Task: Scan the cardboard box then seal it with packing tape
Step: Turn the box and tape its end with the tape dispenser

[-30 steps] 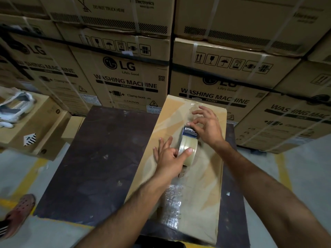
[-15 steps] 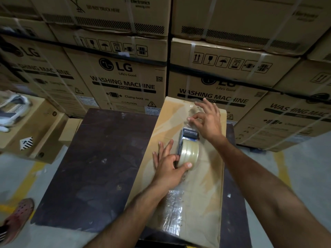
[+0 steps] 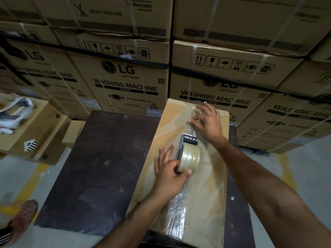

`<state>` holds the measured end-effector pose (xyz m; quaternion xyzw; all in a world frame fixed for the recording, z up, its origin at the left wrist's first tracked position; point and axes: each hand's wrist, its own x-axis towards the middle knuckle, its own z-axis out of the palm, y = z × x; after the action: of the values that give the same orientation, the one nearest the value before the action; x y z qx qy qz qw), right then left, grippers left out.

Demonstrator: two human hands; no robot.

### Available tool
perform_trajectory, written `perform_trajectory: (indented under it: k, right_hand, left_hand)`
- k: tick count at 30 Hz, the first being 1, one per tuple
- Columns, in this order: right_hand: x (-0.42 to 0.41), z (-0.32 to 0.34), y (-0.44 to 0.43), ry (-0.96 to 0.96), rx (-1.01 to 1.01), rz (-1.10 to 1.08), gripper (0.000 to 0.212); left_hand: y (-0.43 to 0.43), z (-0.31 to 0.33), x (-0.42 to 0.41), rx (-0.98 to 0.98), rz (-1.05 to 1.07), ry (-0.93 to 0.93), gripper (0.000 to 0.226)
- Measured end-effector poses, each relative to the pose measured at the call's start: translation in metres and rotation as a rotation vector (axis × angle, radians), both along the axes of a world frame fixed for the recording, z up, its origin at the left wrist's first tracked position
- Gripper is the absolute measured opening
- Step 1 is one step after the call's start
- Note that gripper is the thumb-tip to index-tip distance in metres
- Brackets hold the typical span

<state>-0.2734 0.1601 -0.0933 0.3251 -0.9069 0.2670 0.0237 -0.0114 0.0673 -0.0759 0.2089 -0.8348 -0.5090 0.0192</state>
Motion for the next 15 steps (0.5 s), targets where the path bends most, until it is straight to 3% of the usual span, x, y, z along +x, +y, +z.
perform_trajectory:
  k: [2,8,11,15]
  right_hand:
    - [-0.002,0.0,0.0,-0.023,-0.048,-0.006,0.027]
    - [-0.009,-0.002,-0.004,-0.048,-0.118,-0.001,0.021]
    - [-0.011,-0.006,-0.005,-0.06,-0.133,0.014,0.023]
    - [-0.013,-0.006,-0.003,-0.066,-0.145,0.031,0.023]
  left_hand:
    - [-0.003,0.001,0.002,0.014,0.02,0.004,0.063]
    - [-0.028,0.027,-0.028,0.13,0.212,0.011,0.043]
    - [-0.057,0.027,-0.077,0.016,0.158,-0.029,0.015]
    - [-0.077,0.027,-0.141,-0.028,0.04,-0.134,0.02]
